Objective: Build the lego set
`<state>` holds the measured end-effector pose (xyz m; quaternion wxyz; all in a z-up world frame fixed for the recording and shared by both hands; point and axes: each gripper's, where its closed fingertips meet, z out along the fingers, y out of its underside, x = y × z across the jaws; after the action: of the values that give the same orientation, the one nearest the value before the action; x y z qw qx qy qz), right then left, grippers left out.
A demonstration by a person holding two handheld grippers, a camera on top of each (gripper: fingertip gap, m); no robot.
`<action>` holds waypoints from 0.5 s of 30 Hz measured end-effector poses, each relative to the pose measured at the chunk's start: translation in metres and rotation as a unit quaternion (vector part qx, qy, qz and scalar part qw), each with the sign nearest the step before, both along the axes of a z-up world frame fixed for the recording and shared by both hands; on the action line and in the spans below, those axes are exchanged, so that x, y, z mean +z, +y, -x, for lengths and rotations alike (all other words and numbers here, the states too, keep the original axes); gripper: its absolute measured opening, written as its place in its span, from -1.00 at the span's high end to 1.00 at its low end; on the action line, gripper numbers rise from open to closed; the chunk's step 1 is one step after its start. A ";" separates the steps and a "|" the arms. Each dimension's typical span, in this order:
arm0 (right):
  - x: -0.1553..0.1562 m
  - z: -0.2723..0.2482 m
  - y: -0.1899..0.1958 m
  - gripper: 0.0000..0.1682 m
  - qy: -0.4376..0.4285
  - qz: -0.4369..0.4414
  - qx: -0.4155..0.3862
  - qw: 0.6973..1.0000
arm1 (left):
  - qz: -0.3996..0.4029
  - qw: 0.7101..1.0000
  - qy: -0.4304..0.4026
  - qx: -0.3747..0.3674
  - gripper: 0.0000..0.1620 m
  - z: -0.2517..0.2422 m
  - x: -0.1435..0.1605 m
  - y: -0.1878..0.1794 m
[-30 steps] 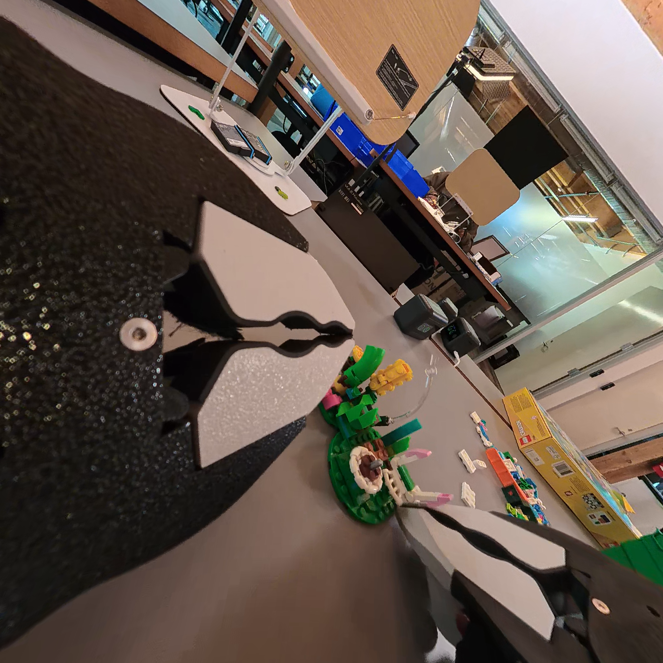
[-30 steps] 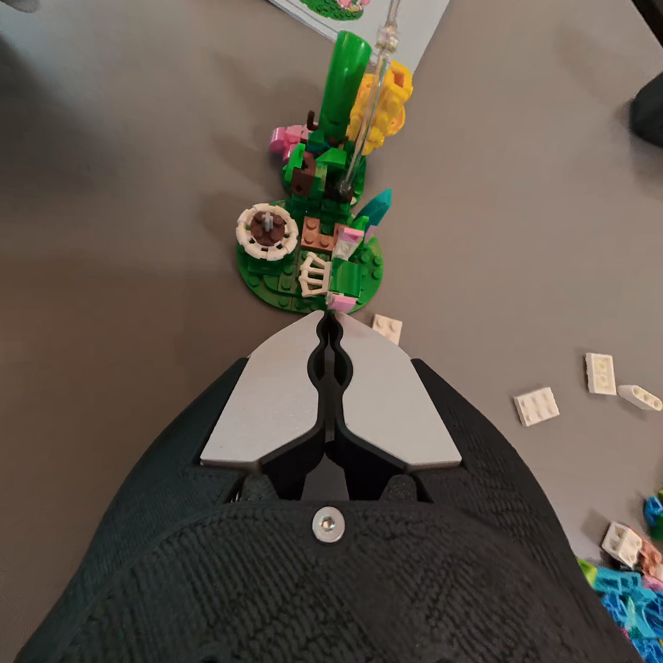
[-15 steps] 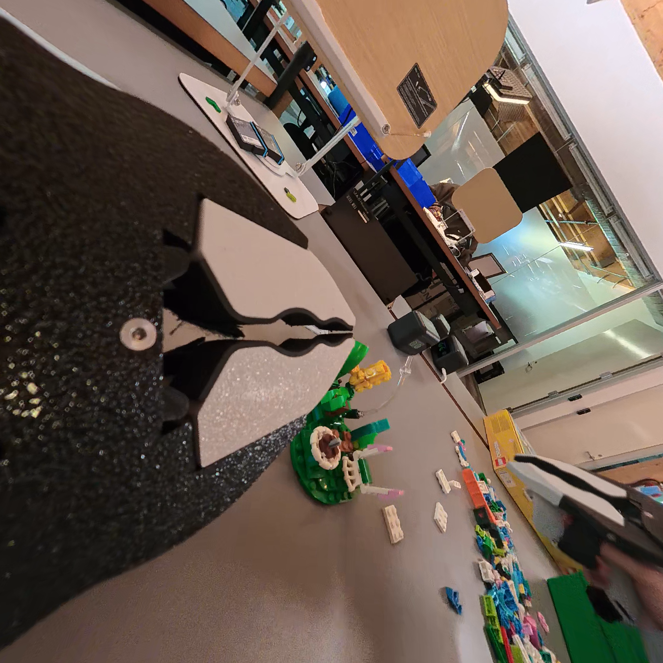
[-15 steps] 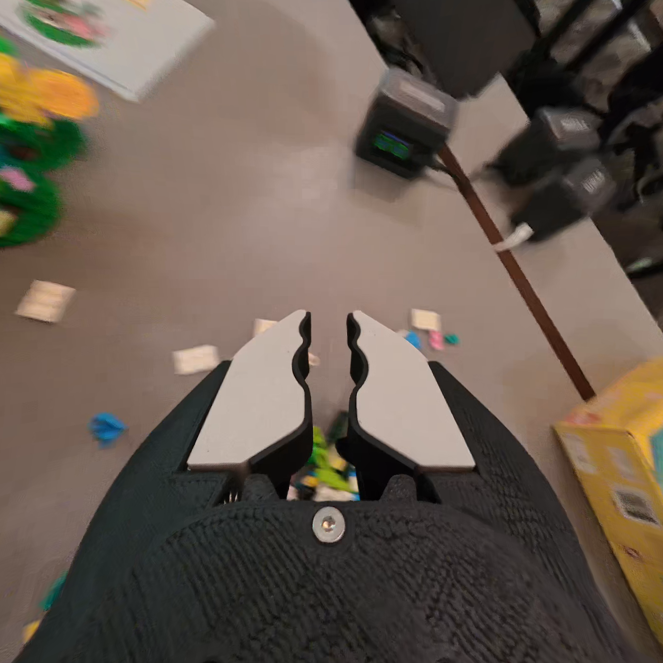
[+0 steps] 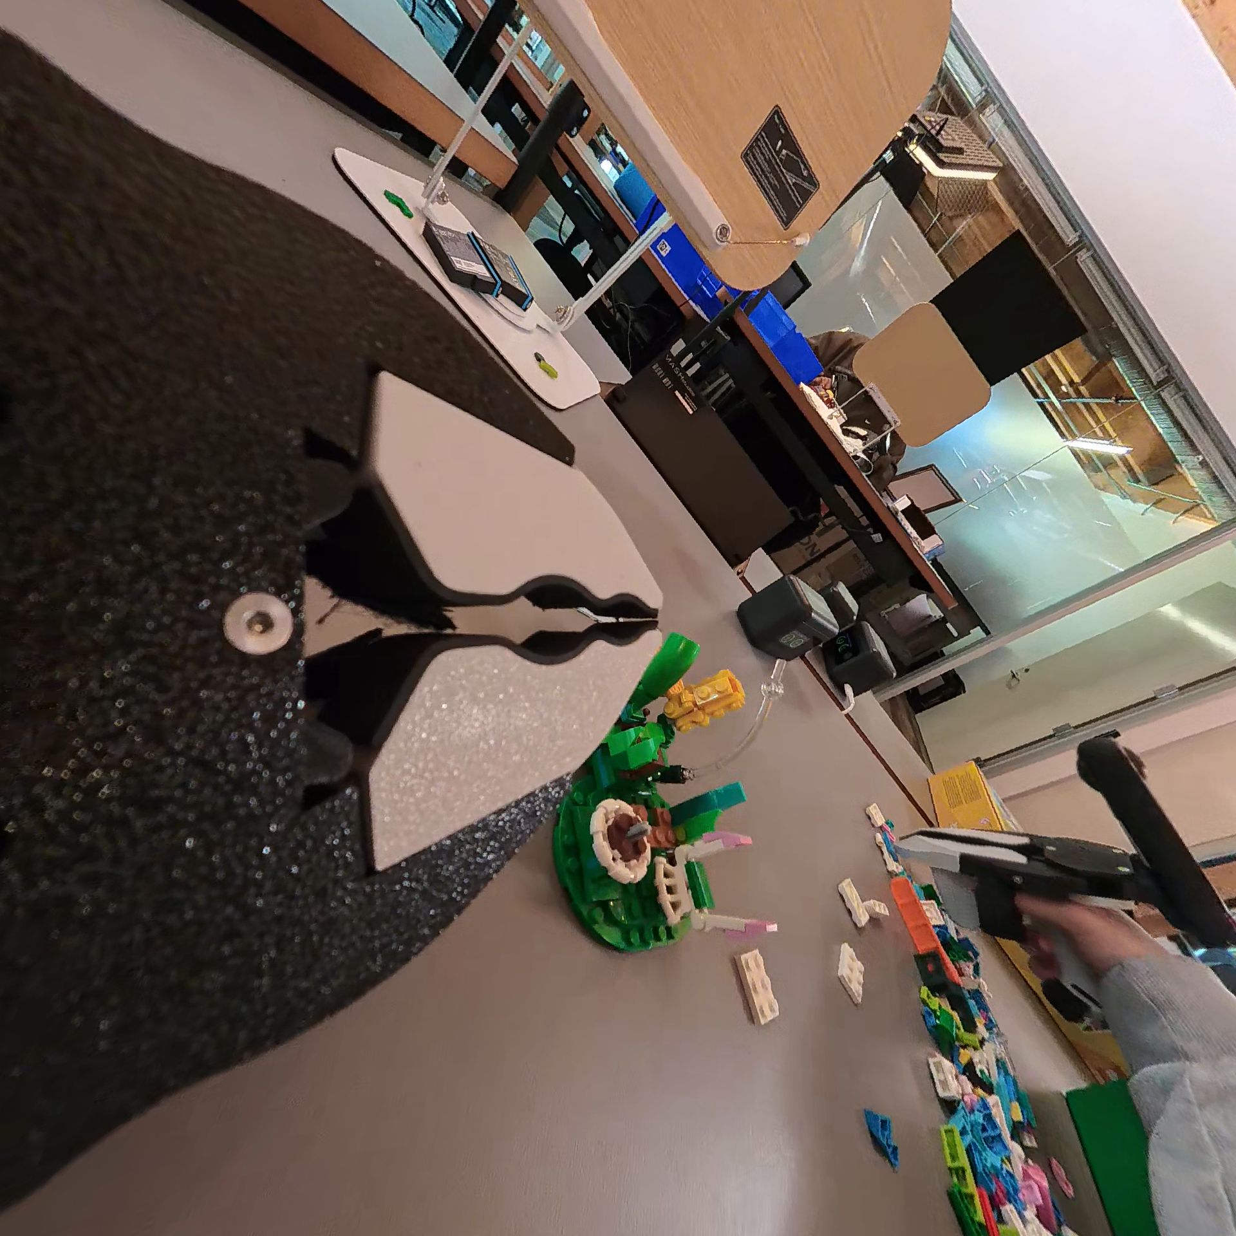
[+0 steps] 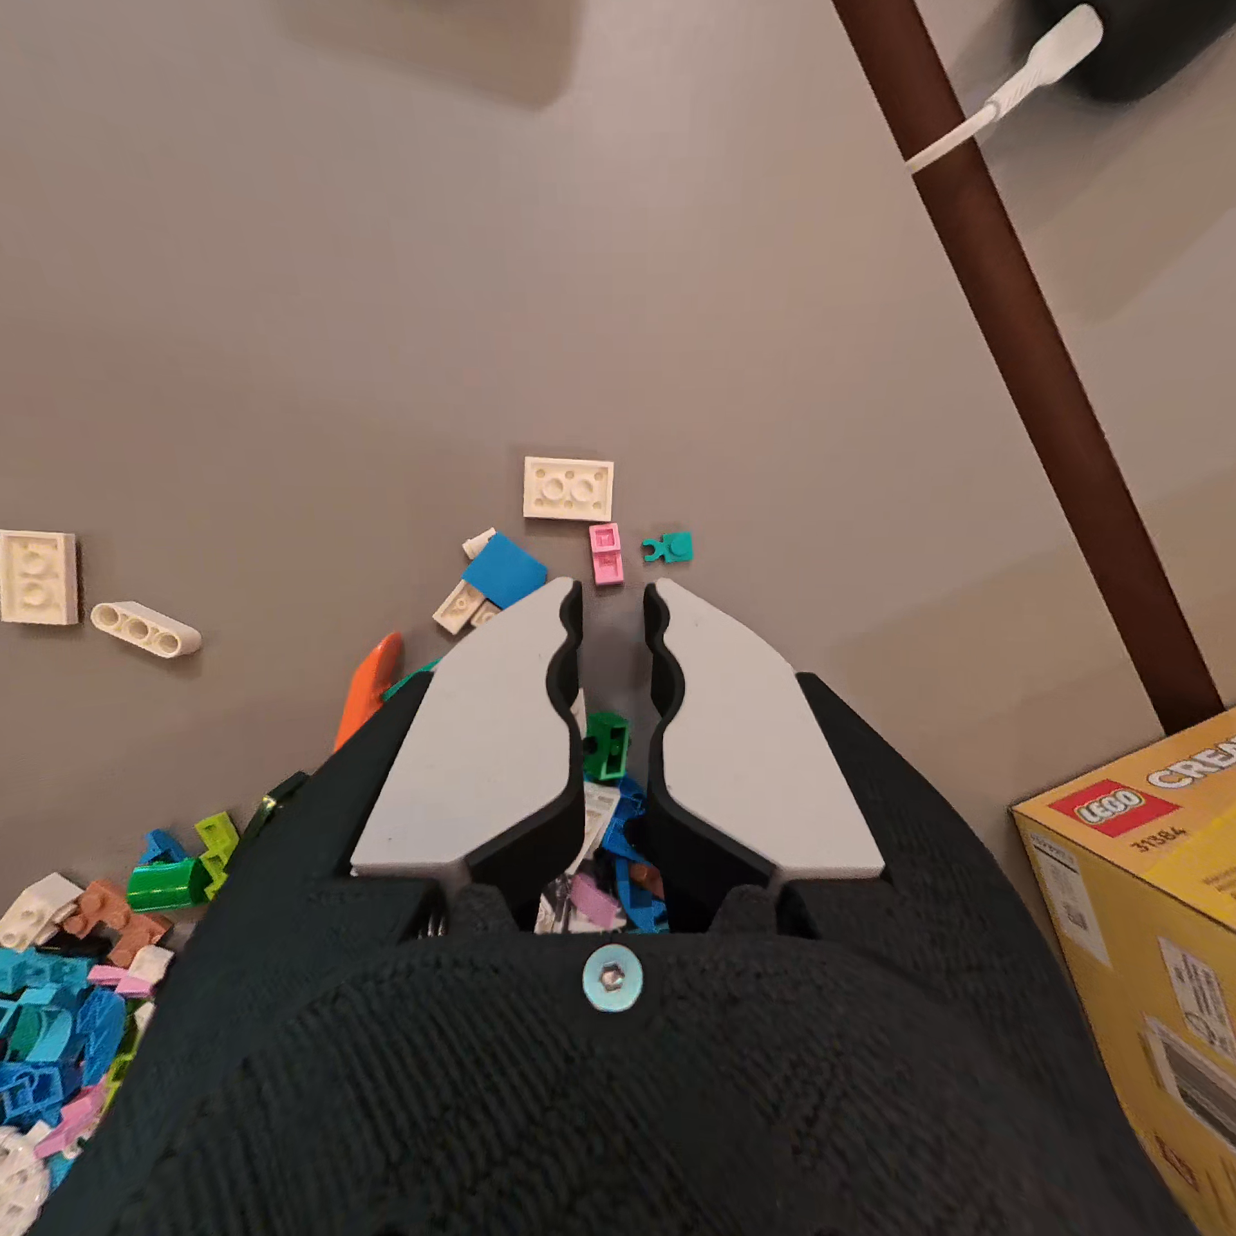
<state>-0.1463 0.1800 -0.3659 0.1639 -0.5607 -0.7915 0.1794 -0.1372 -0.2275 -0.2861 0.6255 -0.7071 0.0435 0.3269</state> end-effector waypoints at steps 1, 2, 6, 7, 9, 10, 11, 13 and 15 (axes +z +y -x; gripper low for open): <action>0.000 0.001 0.001 0.80 -0.001 0.003 0.000 1.000 | 0.001 1.000 0.000 0.000 1.00 0.000 0.000 0.000; 0.000 0.002 0.002 0.80 -0.002 0.002 0.000 1.000 | 0.001 1.000 0.000 0.001 1.00 0.000 0.000 0.000; -0.001 0.007 -0.004 0.88 -0.001 0.031 0.000 1.000 | 0.006 1.000 0.005 0.001 1.00 0.000 -0.001 0.000; -0.002 0.007 -0.006 0.93 0.000 0.032 0.003 0.999 | 0.007 1.000 0.006 0.000 1.00 0.000 -0.001 0.000; -0.001 0.006 -0.003 0.93 0.001 0.006 0.012 1.000 | 0.008 1.000 0.007 0.000 1.00 -0.001 -0.001 0.000; 0.003 0.004 -0.002 0.93 0.004 -0.012 0.015 1.000 | 0.008 1.000 0.008 0.001 1.00 0.000 -0.001 0.000; 0.009 0.002 -0.003 0.93 0.013 -0.022 0.016 1.000 | 0.008 1.000 0.008 0.002 1.00 0.000 -0.001 0.000; 0.030 -0.006 -0.014 0.93 0.040 -0.026 0.019 0.999 | 0.008 1.000 0.008 0.002 1.00 0.000 -0.001 -0.001; 0.049 -0.025 -0.045 0.93 0.060 -0.016 0.047 0.997 | 0.008 1.000 0.009 0.001 1.00 0.000 0.000 -0.001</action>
<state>-0.1212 0.1349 -0.3172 0.2116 -0.5087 -0.8083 0.2078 -0.1375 -0.2287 -0.2865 0.6192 -0.7091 0.0505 0.3335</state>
